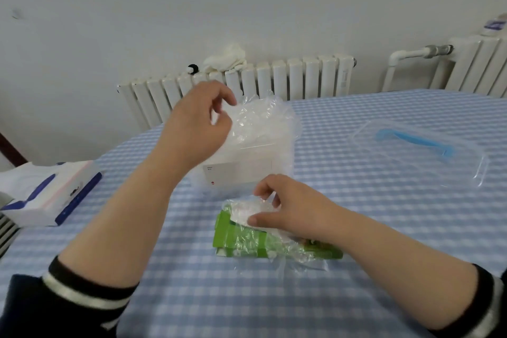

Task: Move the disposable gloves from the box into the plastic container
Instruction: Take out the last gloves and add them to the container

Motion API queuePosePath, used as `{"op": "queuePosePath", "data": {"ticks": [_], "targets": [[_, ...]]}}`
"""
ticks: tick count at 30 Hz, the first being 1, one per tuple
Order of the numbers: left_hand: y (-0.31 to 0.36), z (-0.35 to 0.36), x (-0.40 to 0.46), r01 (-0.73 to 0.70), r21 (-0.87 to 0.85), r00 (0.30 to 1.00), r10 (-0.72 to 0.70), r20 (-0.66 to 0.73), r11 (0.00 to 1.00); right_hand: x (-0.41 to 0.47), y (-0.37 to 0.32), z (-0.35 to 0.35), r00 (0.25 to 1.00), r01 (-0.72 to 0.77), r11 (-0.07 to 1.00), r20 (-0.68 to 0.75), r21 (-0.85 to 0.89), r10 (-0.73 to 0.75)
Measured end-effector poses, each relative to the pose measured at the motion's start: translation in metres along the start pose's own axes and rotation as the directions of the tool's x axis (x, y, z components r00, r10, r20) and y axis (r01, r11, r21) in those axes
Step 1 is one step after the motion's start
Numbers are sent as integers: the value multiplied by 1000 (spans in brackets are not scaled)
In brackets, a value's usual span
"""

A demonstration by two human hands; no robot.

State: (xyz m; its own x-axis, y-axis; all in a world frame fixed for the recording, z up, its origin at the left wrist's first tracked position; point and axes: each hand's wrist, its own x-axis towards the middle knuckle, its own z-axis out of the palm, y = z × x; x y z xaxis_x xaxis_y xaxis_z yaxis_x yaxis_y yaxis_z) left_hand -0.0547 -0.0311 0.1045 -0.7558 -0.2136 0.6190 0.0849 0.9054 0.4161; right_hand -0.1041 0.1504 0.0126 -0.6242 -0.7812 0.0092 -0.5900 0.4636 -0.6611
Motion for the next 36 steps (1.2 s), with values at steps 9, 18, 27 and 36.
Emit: {"op": "queuePosePath", "data": {"ticks": [9, 18, 27, 36], "targets": [[5, 25, -42, 235, -114, 744, -104, 660, 965, 5, 1, -24, 992, 81, 970, -116, 230, -56], [3, 15, -38, 488, -383, 741, -140, 657, 785, 4, 3, -41, 996, -84, 752, 30, 654, 85], [15, 20, -37, 483, -435, 867, -347, 358, 760, -12, -26, -21, 996, 84, 939, 3, 333, -90], [13, 16, -36, 450, -407, 892, -378, 247, 795, -8, -27, -40, 990, -88, 603, 3, 793, 140]]}}
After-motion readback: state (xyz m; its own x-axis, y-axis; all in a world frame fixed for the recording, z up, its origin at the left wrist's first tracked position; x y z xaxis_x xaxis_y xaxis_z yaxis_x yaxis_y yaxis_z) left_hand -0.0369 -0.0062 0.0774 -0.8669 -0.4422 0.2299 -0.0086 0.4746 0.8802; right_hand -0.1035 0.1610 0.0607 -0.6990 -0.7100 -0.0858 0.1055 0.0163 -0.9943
